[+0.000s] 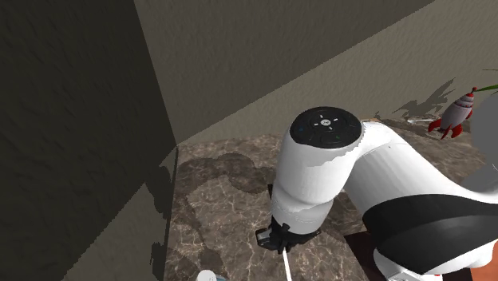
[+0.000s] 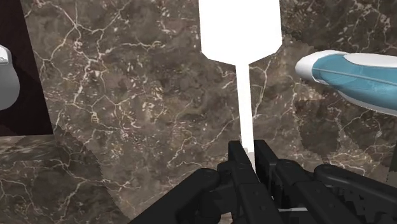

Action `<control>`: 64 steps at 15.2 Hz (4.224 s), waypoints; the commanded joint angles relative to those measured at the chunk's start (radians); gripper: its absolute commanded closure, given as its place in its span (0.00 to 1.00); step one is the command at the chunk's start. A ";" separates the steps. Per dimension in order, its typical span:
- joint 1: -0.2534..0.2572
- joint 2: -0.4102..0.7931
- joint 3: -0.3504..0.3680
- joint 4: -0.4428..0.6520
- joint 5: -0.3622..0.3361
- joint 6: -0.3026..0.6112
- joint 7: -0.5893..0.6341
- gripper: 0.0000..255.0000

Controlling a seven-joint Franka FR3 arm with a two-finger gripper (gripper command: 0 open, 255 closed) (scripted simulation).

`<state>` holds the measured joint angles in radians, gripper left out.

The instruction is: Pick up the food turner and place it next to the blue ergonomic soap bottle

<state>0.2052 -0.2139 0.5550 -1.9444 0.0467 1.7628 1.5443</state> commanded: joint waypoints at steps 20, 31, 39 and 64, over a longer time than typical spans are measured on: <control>0.005 0.049 0.027 -0.238 -0.020 0.281 0.032 1.00; 0.002 0.121 0.044 -0.327 -0.064 0.430 0.073 1.00; -0.001 0.188 0.052 -0.372 -0.116 0.529 0.116 1.00; 0.004 0.106 0.046 -0.312 -0.053 0.402 0.070 0.00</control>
